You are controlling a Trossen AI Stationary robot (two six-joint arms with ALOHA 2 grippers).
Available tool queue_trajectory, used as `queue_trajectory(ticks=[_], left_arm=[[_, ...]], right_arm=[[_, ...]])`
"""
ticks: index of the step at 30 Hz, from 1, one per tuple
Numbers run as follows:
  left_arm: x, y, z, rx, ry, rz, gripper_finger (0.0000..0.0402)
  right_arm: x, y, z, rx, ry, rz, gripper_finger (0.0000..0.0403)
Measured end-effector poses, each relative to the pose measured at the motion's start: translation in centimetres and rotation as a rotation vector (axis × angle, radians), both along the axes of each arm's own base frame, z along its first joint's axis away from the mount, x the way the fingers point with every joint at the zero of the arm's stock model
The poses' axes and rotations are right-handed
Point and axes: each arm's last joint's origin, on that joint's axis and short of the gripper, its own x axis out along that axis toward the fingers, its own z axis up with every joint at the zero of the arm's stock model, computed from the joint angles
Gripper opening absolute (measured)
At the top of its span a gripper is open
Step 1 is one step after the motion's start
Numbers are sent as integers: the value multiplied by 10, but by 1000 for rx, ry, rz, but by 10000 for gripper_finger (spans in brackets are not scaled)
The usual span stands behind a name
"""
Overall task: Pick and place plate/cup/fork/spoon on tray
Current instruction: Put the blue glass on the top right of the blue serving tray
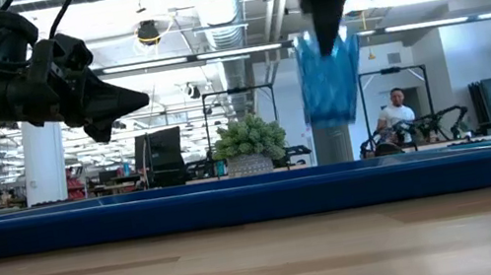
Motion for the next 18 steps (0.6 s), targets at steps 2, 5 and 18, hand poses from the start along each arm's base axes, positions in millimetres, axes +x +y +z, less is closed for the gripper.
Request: queue_trajectory(ticks=[2,5,18], left_arm=[[0,0,0,-1,2,-1,0],[0,0,0,0,-1,-1,0],[0,0,4,21,-35,5,0]], right_arm=[[0,-11,-6,2,-12,30,20],[3,-20,-21,66,-23,55,28],[-4,-44,-54,75,26,132,26]])
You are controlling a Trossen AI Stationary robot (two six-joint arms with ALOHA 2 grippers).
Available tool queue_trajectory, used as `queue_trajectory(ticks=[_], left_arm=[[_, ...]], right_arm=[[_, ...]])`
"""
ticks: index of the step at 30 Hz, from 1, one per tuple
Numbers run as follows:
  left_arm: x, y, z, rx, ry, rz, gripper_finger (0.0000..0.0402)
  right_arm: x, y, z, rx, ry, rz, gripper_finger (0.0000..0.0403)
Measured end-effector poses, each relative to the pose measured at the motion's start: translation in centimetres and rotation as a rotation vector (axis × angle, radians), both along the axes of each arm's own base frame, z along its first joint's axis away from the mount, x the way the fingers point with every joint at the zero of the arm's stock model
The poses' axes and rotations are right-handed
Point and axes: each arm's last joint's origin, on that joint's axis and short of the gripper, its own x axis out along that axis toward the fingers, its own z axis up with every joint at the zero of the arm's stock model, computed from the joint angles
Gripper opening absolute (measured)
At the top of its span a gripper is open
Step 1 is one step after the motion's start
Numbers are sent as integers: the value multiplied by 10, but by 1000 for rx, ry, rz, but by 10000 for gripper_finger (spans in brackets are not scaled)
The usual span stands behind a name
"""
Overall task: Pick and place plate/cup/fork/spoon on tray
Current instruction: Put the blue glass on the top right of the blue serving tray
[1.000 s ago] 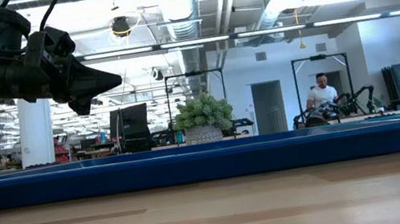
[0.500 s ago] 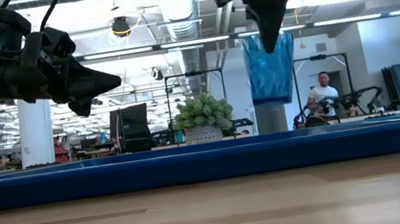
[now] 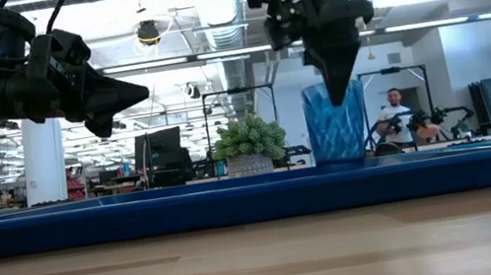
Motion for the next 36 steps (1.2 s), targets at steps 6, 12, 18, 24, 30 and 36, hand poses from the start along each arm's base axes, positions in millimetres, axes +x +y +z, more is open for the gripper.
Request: queue_trajectory(ticks=[6,12,18,24,30,36], left_arm=[[0,0,0,1,-1,0,0],[0,0,0,-1,-1,0,0],[0,0,0,-17,2,1,0],[0,0,-1,-18,7,1,0],[0,0,-1,-18,8,1,0],[0,0,-1,-19,12,1,0]], right_arm=[[-6,-15,-8,8,30,7,26],[-9,-20,-13,10,48,18,29],[-8,-20,-13,26,41,36,32],[-9,-26,-13,26,37,17,41],[-9,-26,-13,24,35,16,63],[-9,-26,-12,-18,42,6,93]])
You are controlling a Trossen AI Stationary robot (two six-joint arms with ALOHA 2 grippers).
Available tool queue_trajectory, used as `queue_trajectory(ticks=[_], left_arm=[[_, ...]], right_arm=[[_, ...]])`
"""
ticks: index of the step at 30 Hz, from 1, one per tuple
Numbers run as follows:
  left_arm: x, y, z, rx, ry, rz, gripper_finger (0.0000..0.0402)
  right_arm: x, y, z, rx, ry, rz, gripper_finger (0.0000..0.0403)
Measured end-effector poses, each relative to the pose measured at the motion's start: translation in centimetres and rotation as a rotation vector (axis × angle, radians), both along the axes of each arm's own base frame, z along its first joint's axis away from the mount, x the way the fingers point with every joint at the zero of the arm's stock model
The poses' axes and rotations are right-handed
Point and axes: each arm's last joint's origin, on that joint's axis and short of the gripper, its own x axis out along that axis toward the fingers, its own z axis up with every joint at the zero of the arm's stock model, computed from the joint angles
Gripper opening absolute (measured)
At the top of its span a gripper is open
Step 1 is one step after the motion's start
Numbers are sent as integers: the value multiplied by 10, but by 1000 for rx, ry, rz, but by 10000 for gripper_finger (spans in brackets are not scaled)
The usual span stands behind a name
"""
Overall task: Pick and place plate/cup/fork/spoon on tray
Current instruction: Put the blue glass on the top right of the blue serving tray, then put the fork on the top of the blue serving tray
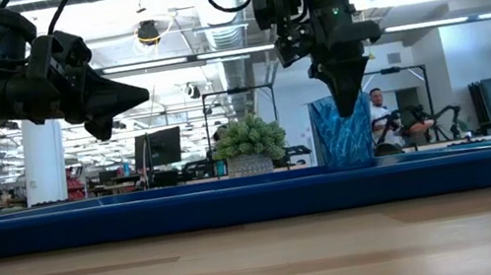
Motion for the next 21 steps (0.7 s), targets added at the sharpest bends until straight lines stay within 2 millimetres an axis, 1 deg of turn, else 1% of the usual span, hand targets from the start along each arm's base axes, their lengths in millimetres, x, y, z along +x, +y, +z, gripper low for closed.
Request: queue_trajectory(ticks=[4,9,13,17,21], left_arm=[[0,0,0,0,0,0,0],[0,0,0,0,0,0,0],[0,0,0,0,0,0,0],[0,0,0,1,0,0,0],[0,0,0,1,0,0,0]], right_arm=[[0,-1,0,-30,1,-17,125],[0,-1,0,-31,-1,-24,168],[1,0,0,-31,-2,-28,194],[2,3,3,-39,-8,-29,208],[8,6,14,-66,-43,-17,208]])
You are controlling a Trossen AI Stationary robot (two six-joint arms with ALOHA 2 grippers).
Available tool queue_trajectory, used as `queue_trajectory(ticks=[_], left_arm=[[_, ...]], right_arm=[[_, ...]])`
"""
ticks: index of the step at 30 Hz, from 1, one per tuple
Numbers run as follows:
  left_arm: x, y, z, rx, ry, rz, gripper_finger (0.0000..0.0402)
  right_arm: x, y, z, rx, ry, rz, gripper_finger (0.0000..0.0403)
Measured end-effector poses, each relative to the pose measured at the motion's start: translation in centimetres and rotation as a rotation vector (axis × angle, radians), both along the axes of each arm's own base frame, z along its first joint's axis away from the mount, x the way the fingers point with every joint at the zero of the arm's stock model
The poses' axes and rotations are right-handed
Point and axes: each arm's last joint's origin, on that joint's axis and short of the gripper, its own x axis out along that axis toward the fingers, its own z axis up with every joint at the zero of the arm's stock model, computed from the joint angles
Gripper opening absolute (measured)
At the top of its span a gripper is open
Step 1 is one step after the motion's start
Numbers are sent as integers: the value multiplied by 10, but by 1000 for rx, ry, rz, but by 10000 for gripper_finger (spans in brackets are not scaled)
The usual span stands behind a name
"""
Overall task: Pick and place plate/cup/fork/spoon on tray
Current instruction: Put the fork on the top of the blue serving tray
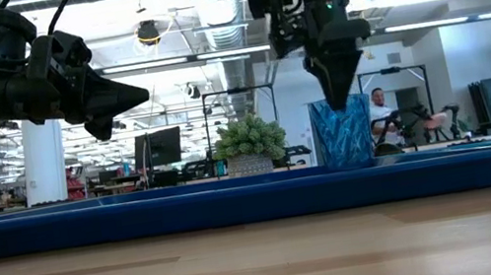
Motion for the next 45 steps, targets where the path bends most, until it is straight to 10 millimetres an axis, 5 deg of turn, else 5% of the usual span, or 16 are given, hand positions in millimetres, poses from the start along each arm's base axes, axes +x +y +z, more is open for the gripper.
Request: queue_trajectory(ticks=[6,12,16,21,26,34,40,45], left_arm=[[0,0,0,6,0,-9,0],[0,0,0,16,2,-9,0],[0,0,0,15,6,-9,0],[0,0,-1,9,7,-8,0],[0,0,-1,-2,7,-7,0],[0,0,-1,-2,7,-2,0],[0,0,-1,-4,14,-2,0],[0,0,-1,-5,14,-3,0]], right_arm=[[-2,6,31,-34,-67,-9,198],[-34,31,73,-17,-162,-91,169],[-62,63,83,21,-264,-126,118],[-102,107,59,71,-356,-229,55],[-129,147,19,165,-422,-442,42],[-137,192,-41,134,-416,-707,116],[-132,198,-79,-8,-331,-893,181],[-126,203,-96,-32,-312,-919,180]])
